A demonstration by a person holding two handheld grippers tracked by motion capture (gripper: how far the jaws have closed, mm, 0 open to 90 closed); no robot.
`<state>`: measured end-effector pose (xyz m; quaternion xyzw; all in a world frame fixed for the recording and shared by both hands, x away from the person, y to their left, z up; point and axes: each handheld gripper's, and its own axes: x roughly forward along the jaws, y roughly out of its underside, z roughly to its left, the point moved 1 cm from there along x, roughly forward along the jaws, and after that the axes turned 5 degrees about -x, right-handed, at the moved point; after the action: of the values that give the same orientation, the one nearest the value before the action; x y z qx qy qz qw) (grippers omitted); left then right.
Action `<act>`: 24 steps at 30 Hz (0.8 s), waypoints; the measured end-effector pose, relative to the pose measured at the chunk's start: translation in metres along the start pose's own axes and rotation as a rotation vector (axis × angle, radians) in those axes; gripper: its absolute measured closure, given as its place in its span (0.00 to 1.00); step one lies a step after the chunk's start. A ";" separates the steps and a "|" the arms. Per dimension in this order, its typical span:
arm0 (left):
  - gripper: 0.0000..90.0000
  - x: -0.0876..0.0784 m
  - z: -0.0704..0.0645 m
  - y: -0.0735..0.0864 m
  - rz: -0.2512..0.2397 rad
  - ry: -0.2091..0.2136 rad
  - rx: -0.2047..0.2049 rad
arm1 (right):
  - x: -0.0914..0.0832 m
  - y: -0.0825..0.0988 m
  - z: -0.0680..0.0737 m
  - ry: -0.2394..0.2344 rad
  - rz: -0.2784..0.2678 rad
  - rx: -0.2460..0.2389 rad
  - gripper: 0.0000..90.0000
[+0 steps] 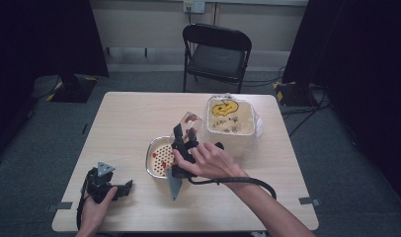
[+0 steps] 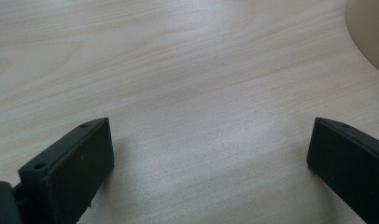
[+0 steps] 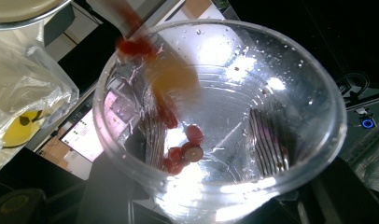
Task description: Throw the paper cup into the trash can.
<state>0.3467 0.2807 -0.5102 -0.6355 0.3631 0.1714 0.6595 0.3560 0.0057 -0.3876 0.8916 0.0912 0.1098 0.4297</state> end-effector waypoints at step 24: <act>0.00 0.000 0.000 0.000 0.001 -0.001 0.001 | 0.006 0.041 -0.007 -0.339 -0.143 0.992 0.53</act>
<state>0.3467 0.2808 -0.5101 -0.6349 0.3633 0.1717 0.6598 0.3623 -0.0124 -0.3506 0.9846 0.1219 -0.1219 -0.0289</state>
